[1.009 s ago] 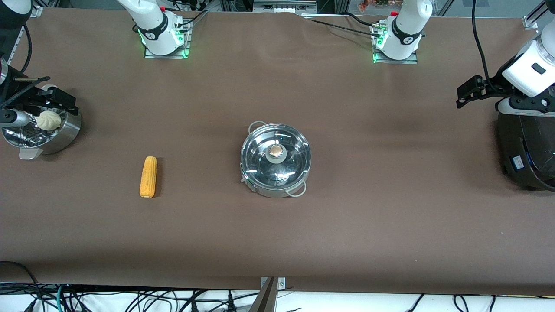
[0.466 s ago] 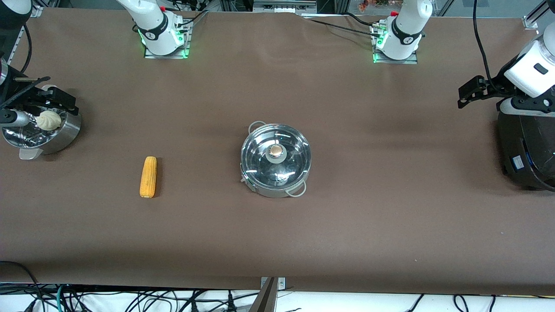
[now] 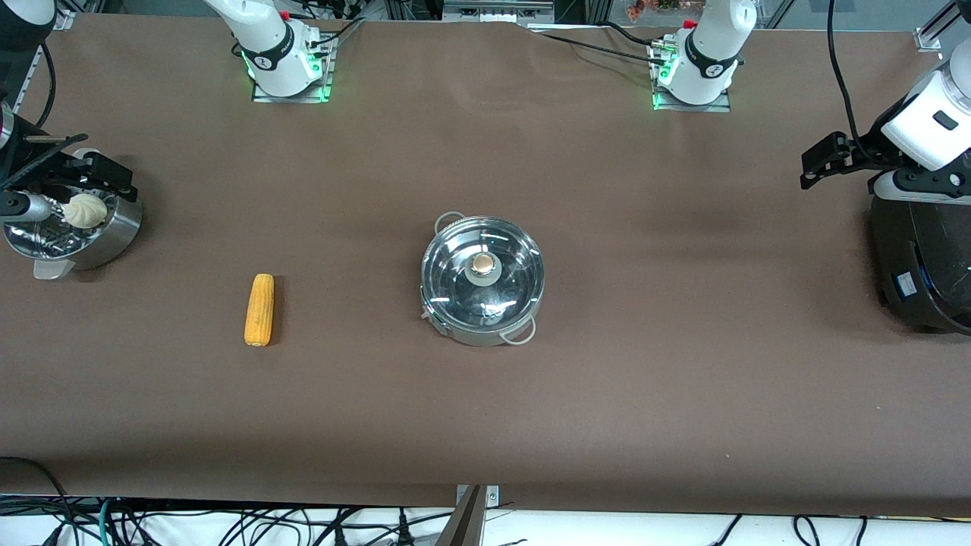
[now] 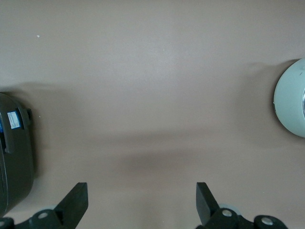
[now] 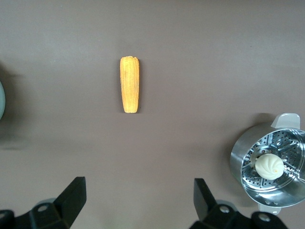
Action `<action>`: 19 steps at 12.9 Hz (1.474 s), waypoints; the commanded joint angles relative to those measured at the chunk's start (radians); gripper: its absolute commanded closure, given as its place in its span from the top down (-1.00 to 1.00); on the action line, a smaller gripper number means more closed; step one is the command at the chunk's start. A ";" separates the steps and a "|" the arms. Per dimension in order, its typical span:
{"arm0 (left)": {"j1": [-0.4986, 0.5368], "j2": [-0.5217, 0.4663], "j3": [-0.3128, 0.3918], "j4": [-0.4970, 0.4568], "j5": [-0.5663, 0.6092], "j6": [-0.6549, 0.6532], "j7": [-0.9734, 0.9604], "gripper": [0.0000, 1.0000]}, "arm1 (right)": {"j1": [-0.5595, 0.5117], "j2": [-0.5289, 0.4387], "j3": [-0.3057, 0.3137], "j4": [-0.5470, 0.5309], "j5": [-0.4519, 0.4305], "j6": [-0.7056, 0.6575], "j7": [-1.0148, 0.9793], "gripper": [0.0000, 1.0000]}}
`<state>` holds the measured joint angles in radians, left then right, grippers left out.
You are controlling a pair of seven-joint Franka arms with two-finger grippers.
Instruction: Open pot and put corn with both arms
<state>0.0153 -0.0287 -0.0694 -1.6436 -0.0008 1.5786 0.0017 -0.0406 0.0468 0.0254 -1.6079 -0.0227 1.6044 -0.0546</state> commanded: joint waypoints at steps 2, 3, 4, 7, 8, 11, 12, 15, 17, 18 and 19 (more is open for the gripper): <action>0.003 0.000 -0.004 0.013 0.010 -0.018 0.006 1.00 | 0.002 0.010 -0.002 0.025 0.004 -0.004 0.007 1.00; -0.004 0.003 -0.006 0.013 0.010 -0.022 0.008 1.00 | 0.002 0.010 -0.002 0.025 0.004 -0.004 0.007 1.00; -0.014 0.013 -0.006 0.013 0.009 -0.050 0.012 1.00 | 0.002 0.010 -0.002 0.025 0.004 -0.004 0.007 1.00; -0.069 0.035 -0.006 0.016 -0.039 -0.115 0.018 1.00 | -0.001 0.010 -0.004 0.023 0.006 -0.004 0.009 1.00; -0.090 0.047 -0.007 0.019 -0.048 -0.115 0.020 1.00 | -0.005 0.010 -0.005 0.023 0.009 -0.003 0.009 1.00; -0.178 0.105 -0.006 0.051 -0.113 -0.112 0.001 1.00 | -0.001 0.034 -0.005 0.023 -0.017 0.026 0.007 1.00; -0.208 0.159 -0.006 0.106 -0.113 -0.112 -0.017 1.00 | -0.005 0.039 -0.007 0.023 -0.023 0.026 0.009 1.00; -0.337 0.324 -0.006 0.287 -0.114 -0.111 -0.251 1.00 | -0.008 0.097 -0.007 0.023 -0.017 0.034 0.010 1.00; -0.421 0.427 -0.006 0.399 -0.114 -0.094 -0.430 1.00 | 0.001 0.116 -0.005 0.014 -0.019 0.069 0.010 1.00; -0.458 0.469 -0.006 0.436 -0.114 -0.066 -0.516 1.00 | 0.002 0.134 -0.004 0.014 -0.019 0.090 0.010 1.00; -0.484 0.496 -0.006 0.449 -0.116 -0.011 -0.590 1.00 | 0.001 0.152 -0.004 0.014 -0.016 0.118 0.009 1.00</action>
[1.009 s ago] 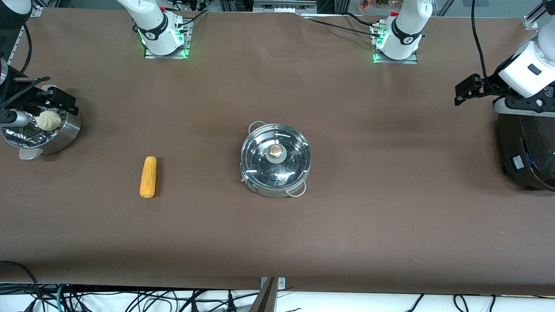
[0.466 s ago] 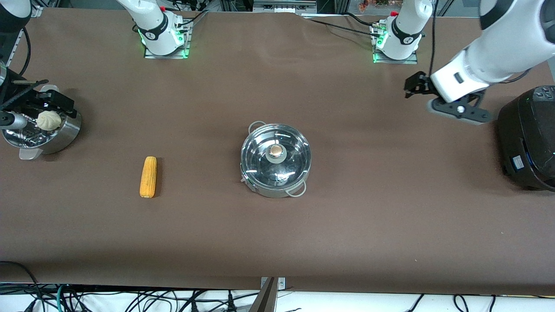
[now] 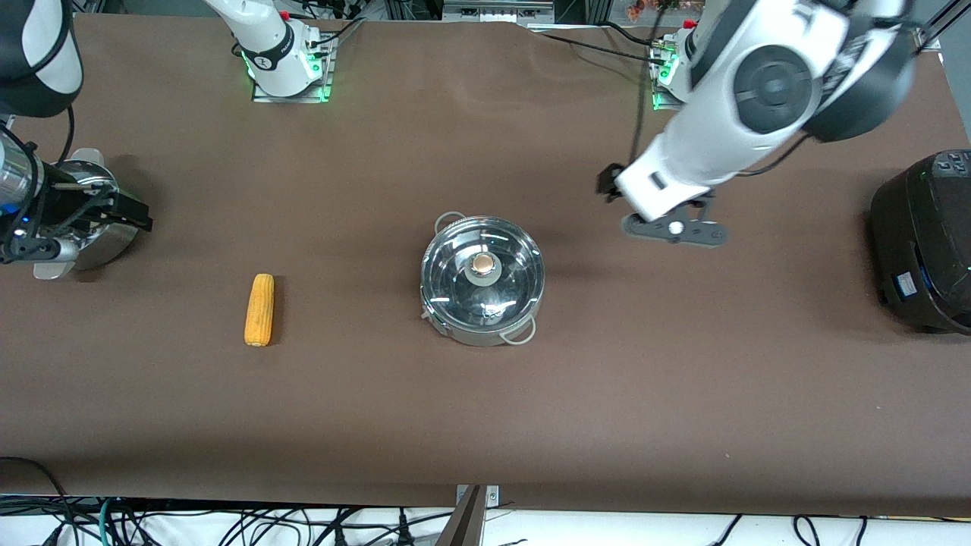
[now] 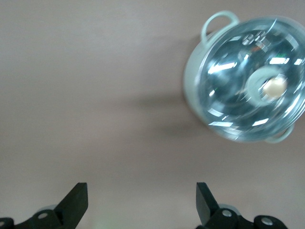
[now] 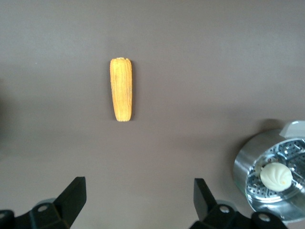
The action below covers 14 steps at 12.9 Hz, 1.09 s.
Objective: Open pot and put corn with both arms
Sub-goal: 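Reach the left gripper to the lid knob while the right gripper reaches the corn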
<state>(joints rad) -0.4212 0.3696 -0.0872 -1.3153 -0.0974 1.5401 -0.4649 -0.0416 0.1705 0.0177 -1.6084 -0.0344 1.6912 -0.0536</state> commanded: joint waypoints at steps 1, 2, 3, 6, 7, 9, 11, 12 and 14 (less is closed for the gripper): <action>-0.068 0.121 0.012 0.120 -0.021 0.101 -0.183 1.00 | 0.000 0.055 0.004 0.013 0.004 0.057 0.008 1.00; -0.088 0.149 0.012 0.120 -0.022 0.182 -0.233 1.00 | 0.002 0.075 0.005 0.012 0.007 0.080 0.008 1.00; -0.102 0.173 0.012 0.120 -0.022 0.251 -0.260 1.00 | 0.008 0.090 0.005 0.007 0.007 0.102 0.009 1.00; -0.171 0.257 0.014 0.125 -0.019 0.385 -0.294 1.00 | 0.022 0.133 0.007 -0.056 0.010 0.235 0.011 1.00; -0.200 0.282 0.018 0.139 -0.013 0.390 -0.293 1.00 | 0.022 0.141 0.007 -0.097 0.028 0.299 0.011 1.00; -0.215 0.337 0.021 0.181 -0.008 0.391 -0.290 1.00 | 0.028 0.165 0.007 -0.169 0.045 0.419 0.014 1.00; -0.235 0.383 0.026 0.217 -0.007 0.419 -0.291 1.00 | 0.043 0.193 0.007 -0.182 0.045 0.443 0.081 1.00; -0.249 0.385 0.029 0.212 0.002 0.431 -0.291 1.00 | 0.046 0.204 0.007 -0.182 0.045 0.444 0.087 1.00; -0.255 0.391 0.027 0.206 0.040 0.433 -0.288 1.00 | 0.046 0.222 0.008 -0.183 0.059 0.453 0.090 1.00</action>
<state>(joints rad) -0.6544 0.7330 -0.0772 -1.1556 -0.0878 1.9782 -0.7502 0.0024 0.3921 0.0254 -1.7805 -0.0028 2.1251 0.0237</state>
